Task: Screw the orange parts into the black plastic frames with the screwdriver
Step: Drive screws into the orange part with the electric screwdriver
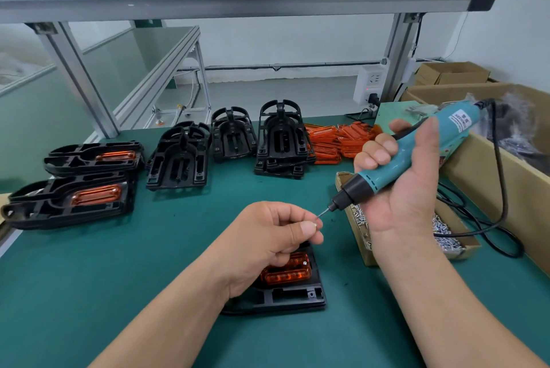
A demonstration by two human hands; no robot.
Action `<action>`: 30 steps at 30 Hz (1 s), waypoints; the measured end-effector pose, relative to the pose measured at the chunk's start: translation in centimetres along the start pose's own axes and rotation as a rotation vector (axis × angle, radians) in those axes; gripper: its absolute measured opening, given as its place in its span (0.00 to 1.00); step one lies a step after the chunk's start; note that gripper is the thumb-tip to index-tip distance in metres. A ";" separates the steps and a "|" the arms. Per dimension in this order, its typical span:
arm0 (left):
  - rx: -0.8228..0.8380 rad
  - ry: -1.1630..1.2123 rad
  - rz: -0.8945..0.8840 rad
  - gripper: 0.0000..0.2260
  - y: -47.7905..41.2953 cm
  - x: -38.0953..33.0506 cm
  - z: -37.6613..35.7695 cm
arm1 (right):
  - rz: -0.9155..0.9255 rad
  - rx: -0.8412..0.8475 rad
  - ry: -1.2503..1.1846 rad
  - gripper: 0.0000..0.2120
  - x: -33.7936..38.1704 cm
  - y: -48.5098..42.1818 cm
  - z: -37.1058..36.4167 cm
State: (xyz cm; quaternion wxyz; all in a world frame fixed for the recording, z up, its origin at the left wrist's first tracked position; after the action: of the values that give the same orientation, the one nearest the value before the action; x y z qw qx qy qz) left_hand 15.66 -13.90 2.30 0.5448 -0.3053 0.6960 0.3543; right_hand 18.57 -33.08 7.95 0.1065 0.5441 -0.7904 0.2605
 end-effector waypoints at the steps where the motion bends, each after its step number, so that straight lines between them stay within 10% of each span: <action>1: 0.005 0.003 0.000 0.06 0.0 0.0 0.0 | -0.006 0.005 0.005 0.17 -0.1 0.1 0.0; 30: -0.019 -0.037 0.035 0.04 -0.2 0.5 0.3 | -0.025 0.032 0.067 0.16 -0.5 0.5 -0.5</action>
State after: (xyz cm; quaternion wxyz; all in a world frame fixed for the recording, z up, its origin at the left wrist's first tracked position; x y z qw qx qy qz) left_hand 15.83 -13.79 1.78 0.5482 -0.2919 0.6876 0.3760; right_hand 18.28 -32.26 7.95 0.1276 0.5465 -0.7752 0.2900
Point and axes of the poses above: each hand's wrist, its own y-axis away from the middle knuckle, its own z-axis out of the back of the hand, x = y × z, the point moved 6 cm from there along -y, towards the middle knuckle, and after that the axes turned 4 degrees about x, right-handed, at the moved point
